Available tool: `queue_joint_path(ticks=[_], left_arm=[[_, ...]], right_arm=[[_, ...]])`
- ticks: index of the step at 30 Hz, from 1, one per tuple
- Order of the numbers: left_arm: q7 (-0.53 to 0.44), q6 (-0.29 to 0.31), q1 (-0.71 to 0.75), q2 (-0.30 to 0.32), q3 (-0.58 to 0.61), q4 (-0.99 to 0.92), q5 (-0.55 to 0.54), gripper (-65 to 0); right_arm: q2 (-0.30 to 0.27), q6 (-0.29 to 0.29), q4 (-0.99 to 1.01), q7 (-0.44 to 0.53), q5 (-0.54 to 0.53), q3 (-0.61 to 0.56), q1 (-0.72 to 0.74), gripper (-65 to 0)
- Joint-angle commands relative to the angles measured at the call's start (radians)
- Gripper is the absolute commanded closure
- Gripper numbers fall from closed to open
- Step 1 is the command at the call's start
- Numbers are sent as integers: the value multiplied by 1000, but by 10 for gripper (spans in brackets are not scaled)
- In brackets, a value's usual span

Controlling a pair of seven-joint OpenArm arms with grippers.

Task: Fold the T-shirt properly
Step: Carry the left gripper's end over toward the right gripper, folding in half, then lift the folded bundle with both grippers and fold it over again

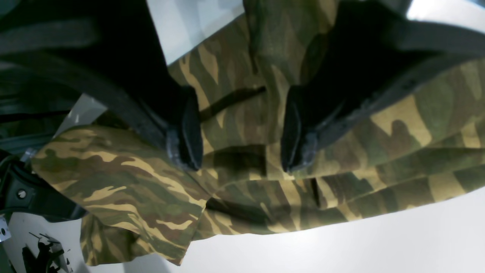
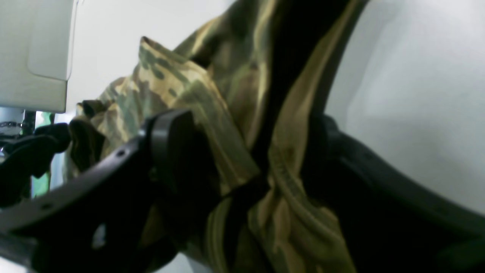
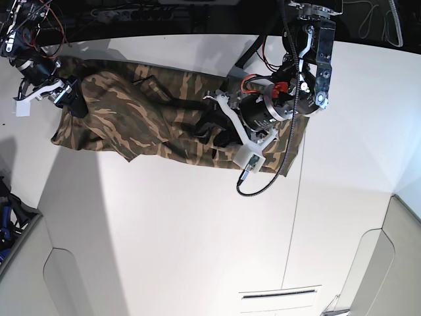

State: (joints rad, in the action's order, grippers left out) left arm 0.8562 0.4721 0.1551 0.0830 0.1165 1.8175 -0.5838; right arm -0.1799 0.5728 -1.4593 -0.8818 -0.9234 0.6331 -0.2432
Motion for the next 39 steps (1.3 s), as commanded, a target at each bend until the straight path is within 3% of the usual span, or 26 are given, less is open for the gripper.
queue_joint_path(ticks=[1,3,7,8,15,24,29,35,39], left_arm=[[-20,7,-5,-2,0,16,-16,-366],[-18,7,0,-2,0,16,-14,-366],[-19,12,0,-2,0,16,-15,-366],[-22,18,0,-2,0,16,-15,-365],[-21,23,-3,-2,-10,16,-14,-366],[-18,64,-2,-2,-115,16,-39,-365],[-11,71,-2,-2,-191,16,-51,-365],[-8,70,13,-1,-225,16,20,-365],[-22,70,52,18,-224,-14,27,-365]], right_arm=[[-11,7,-14,20,-6,0,5,-388],[-10,7,-14,21,1,-1,7,-286],[-11,7,-14,21,4,0,17,-13],[-11,7,-14,21,4,0,19,0],[-43,8,-14,21,41,2,32,0],[-133,7,-16,4,41,85,95,0],[-190,8,-18,-53,-5,111,142,0],[-177,8,-105,-87,-12,108,217,0],[-119,7,-240,-91,12,66,238,0]])
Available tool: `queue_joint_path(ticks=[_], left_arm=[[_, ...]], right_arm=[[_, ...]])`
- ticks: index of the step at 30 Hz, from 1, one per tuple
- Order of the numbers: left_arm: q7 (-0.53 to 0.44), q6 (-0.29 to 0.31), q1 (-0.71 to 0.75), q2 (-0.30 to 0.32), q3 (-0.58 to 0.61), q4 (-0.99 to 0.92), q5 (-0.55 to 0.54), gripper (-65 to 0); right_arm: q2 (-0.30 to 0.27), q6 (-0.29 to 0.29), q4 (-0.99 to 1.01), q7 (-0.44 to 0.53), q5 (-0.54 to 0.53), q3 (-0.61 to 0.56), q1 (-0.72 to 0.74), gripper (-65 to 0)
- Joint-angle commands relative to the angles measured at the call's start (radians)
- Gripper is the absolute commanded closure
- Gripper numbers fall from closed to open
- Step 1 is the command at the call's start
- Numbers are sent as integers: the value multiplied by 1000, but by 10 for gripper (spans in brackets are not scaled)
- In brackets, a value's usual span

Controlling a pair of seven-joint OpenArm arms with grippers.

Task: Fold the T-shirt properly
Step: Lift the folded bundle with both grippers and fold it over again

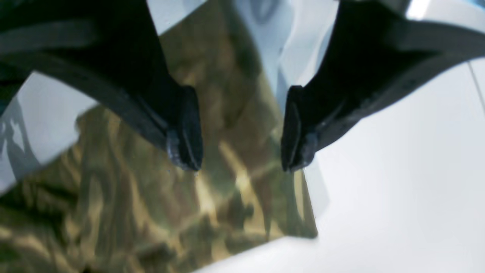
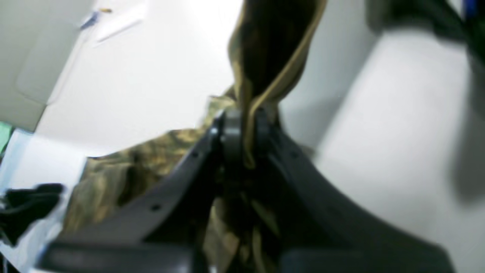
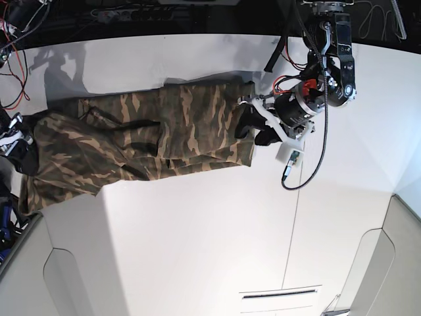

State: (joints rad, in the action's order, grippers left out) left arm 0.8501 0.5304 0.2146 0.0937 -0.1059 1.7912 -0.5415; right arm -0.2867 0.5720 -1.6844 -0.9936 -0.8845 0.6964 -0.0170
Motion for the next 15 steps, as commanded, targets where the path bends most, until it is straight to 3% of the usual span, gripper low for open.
queue_joint_path(ticks=[1,10,15], left_arm=[[-20,11,0,7,-1,-8,-14,-365],[-65,11,4,9,1,-171,-15,-365],[-70,11,-2,9,1,-171,-17,-365]], right_arm=[[7,8,-55,21,-8,-24,11,0],[212,0,-166,31,167,-388,10,0],[326,0,-163,72,332,-606,8,0]])
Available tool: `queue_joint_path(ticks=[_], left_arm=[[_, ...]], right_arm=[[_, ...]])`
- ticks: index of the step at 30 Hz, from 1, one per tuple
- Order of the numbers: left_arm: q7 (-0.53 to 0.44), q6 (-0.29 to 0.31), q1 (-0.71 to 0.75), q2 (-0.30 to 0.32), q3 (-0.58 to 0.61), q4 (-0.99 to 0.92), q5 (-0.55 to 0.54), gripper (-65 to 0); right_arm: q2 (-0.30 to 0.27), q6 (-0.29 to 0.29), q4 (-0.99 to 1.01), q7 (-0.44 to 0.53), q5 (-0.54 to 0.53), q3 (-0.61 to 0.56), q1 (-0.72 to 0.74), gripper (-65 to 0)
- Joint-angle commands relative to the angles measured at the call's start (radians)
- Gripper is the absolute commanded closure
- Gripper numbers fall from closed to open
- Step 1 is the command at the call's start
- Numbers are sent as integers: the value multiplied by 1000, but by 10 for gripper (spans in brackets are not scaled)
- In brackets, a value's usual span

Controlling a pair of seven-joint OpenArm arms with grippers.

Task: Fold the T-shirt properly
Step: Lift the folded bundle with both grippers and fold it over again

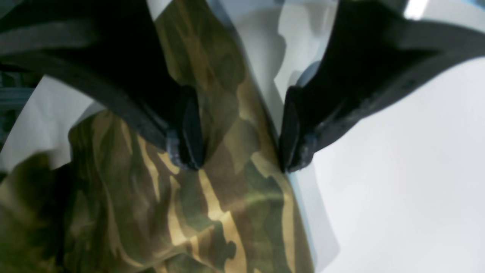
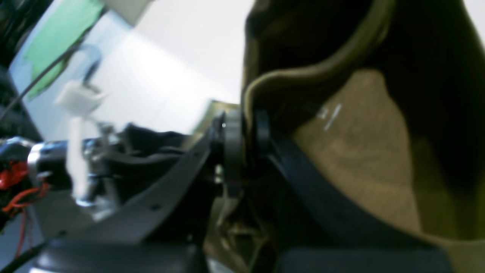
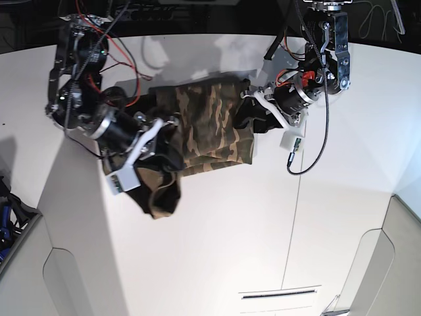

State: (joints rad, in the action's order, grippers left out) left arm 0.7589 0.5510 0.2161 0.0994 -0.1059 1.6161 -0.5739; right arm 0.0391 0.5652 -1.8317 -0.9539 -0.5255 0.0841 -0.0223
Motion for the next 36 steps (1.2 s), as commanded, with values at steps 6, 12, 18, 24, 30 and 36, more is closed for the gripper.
queue_joint_path(ticks=[6,12,18,24,30,36], left_arm=[[16,-16,-3,3,0,5,9,-365],[17,-16,-3,3,0,6,-8,-365],[42,-16,-2,3,-13,29,-18,-365],[113,-16,4,4,-116,144,-48,-365],[140,0,55,69,-226,247,-161,-365],[164,48,135,86,-235,293,-239,-365]], right_arm=[[72,-4,-9,49,70,-166,13,0],[91,-4,-8,48,73,-204,7,-266],[91,-3,-8,29,25,-204,7,-373],[82,-3,-9,48,15,-204,17,-373],[72,-4,-9,95,14,-164,58,-370],[68,-13,-8,94,107,-36,99,0]])
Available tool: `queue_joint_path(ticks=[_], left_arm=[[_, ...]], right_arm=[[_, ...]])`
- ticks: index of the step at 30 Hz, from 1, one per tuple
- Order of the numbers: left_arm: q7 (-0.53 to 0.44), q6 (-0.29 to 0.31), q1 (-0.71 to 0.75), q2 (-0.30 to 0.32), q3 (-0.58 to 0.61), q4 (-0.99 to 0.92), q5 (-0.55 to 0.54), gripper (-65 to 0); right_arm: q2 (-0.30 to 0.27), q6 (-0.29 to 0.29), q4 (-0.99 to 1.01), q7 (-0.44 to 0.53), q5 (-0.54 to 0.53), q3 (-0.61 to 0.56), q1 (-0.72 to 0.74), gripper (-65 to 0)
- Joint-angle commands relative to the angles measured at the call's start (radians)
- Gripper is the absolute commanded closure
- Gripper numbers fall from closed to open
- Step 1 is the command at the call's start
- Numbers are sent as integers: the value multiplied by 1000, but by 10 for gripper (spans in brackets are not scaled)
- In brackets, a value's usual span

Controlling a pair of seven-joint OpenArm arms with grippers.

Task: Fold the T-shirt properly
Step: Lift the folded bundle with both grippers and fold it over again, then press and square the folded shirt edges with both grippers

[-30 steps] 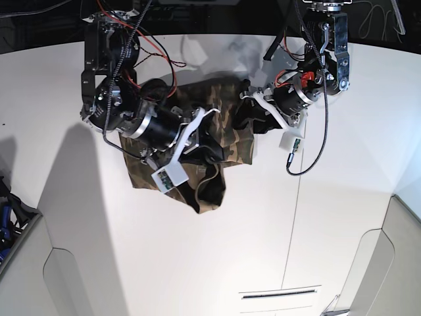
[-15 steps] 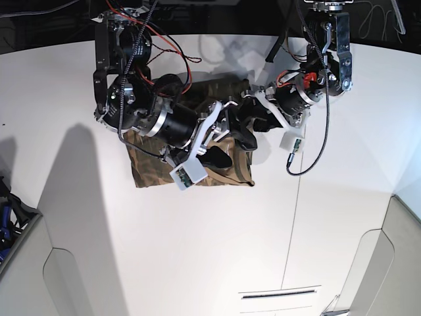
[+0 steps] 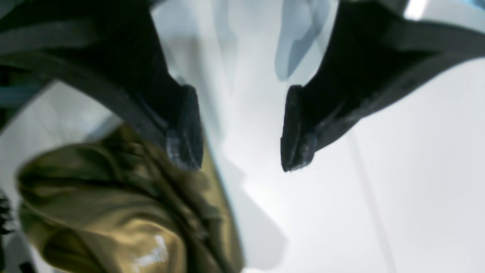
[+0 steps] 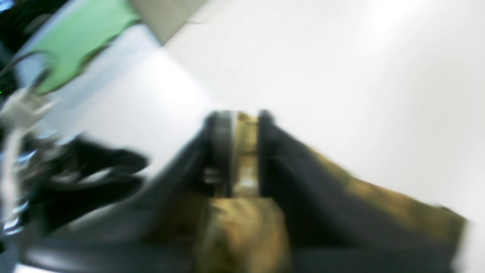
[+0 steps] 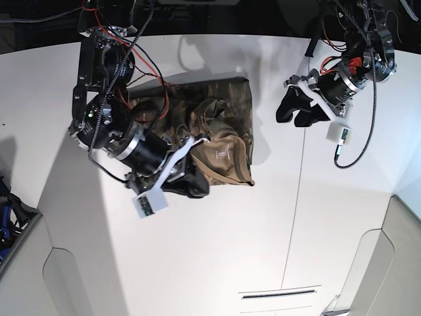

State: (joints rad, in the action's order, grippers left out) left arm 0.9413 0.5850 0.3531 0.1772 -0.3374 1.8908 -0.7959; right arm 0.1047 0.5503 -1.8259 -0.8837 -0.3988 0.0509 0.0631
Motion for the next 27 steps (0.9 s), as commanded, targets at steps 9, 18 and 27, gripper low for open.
queue_joint_path(ticks=[9,18,27], left_arm=[[-52,14,13,8,-3,18,-16,-365],[-55,14,10,9,-5,18,-13,-365],[-41,44,10,9,-166,18,-50,-365]], right_arm=[[-145,24,52,15,-138,-6,-74,0],[-193,34,100,-3,-277,-275,-125,0],[-140,34,77,-3,-262,-423,-114,0]])
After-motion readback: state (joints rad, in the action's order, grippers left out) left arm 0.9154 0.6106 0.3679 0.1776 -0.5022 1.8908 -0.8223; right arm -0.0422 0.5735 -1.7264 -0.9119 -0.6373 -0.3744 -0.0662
